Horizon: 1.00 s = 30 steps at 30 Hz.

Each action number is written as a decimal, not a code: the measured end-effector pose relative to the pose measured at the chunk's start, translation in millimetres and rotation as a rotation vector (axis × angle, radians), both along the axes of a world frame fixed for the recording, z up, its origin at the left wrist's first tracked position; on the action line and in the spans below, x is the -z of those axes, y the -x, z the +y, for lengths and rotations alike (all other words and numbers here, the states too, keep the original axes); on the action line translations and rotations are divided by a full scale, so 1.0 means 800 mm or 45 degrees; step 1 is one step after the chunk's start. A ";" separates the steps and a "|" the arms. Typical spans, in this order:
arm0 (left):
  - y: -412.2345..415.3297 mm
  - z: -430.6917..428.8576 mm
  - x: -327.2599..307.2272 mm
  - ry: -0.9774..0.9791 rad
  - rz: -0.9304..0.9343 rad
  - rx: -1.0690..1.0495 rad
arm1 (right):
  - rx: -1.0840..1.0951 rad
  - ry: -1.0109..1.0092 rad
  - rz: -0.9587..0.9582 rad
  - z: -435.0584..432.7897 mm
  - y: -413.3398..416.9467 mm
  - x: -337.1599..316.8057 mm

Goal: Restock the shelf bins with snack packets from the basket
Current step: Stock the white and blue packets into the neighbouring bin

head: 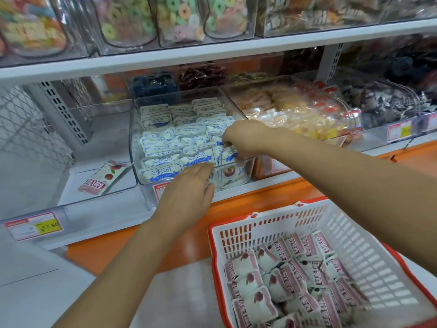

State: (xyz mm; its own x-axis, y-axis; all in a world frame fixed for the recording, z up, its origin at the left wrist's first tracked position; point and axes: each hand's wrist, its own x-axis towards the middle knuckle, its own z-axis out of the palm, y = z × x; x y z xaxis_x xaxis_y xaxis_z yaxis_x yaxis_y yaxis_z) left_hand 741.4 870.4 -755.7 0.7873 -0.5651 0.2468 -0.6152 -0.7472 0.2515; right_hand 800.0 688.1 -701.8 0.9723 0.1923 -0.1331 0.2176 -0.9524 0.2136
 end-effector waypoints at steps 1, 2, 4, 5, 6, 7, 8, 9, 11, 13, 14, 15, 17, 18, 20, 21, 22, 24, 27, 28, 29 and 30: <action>0.004 0.001 0.001 0.034 -0.013 0.005 | -0.014 -0.068 -0.047 -0.004 0.005 0.004; 0.008 0.002 0.002 0.064 -0.034 0.014 | -0.026 -0.177 -0.094 -0.009 0.011 0.006; 0.016 0.003 0.006 0.139 -0.073 0.049 | -0.042 -0.487 -0.210 -0.018 0.031 0.005; 0.021 0.003 0.008 0.174 -0.070 0.066 | -0.052 -0.662 -0.314 -0.022 0.044 0.005; 0.026 0.002 0.011 0.193 -0.049 0.079 | -0.065 -0.820 -0.449 -0.025 0.059 0.007; 0.031 0.001 0.015 0.193 -0.016 0.084 | -0.085 -0.938 -0.579 -0.029 0.073 0.013; 0.036 0.000 0.021 0.164 0.027 0.077 | -0.098 -1.009 -0.660 -0.032 0.087 0.022; 0.041 -0.002 0.028 0.103 0.084 0.063 | -0.104 -1.037 -0.670 -0.035 0.101 0.036; 0.052 -0.007 0.047 -0.074 0.186 0.043 | -0.088 -0.968 -0.468 -0.043 0.125 0.077; 0.064 -0.010 0.067 -0.242 0.287 0.049 | 0.016 -0.749 -0.114 -0.054 0.151 0.133; 0.070 -0.011 0.079 -0.304 0.361 0.055 | 0.084 -0.661 0.036 -0.062 0.164 0.169; 0.076 -0.011 0.090 -0.354 0.436 0.064 | 0.154 -0.608 0.147 -0.073 0.178 0.207; 0.085 -0.009 0.110 -0.444 0.574 0.079 | 0.334 -0.555 0.332 -0.097 0.208 0.277; 0.089 -0.007 0.119 -0.480 0.641 0.083 | 0.420 -0.544 0.406 -0.105 0.223 0.301; 0.094 -0.001 0.136 -0.553 0.760 0.085 | 0.543 -0.569 0.480 -0.115 0.253 0.341; 0.096 0.001 0.143 -0.583 0.793 0.079 | 0.558 -0.585 0.487 -0.115 0.266 0.355; 0.097 0.004 0.150 -0.609 0.812 0.074 | 0.539 -0.588 0.503 -0.113 0.275 0.368; 0.099 0.007 0.158 -0.642 0.838 0.055 | 0.507 -0.593 0.505 -0.104 0.286 0.390; 0.098 0.005 0.161 -0.623 0.851 0.020 | 0.739 -0.719 0.390 -0.095 0.275 0.408; 0.098 0.004 0.162 -0.619 0.847 0.012 | 0.830 -0.755 0.361 -0.091 0.270 0.408; 0.098 0.002 0.163 -0.617 0.844 0.005 | 0.892 -0.781 0.356 -0.086 0.266 0.409; 0.097 0.001 0.163 -0.615 0.845 0.003 | 0.931 -0.780 0.365 -0.081 0.263 0.411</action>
